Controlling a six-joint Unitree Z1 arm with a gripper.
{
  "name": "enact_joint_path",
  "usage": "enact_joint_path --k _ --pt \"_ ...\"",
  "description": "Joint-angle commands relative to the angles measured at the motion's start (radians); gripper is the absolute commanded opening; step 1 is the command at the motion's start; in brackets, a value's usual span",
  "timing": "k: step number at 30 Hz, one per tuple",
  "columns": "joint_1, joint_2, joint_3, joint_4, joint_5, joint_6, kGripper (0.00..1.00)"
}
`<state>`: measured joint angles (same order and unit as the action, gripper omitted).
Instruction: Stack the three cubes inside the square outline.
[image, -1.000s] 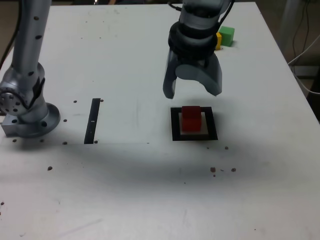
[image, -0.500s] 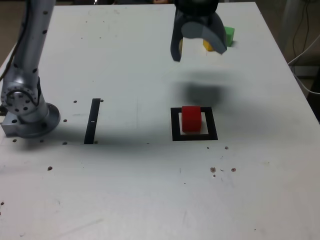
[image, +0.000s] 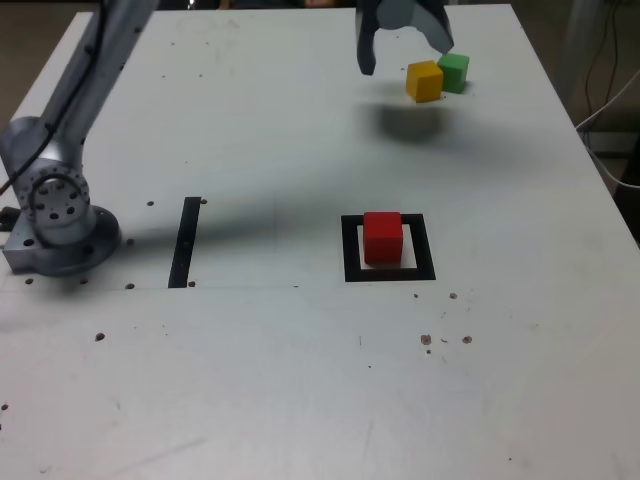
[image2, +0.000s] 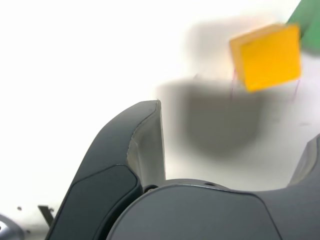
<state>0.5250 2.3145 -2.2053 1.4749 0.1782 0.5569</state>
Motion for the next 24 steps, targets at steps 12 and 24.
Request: enact_joint_path --k 12,24 --pt "0.037 0.171 -0.225 0.057 -0.002 0.058 0.99" --pt "0.041 0.191 -0.223 0.061 0.000 0.071 0.99"
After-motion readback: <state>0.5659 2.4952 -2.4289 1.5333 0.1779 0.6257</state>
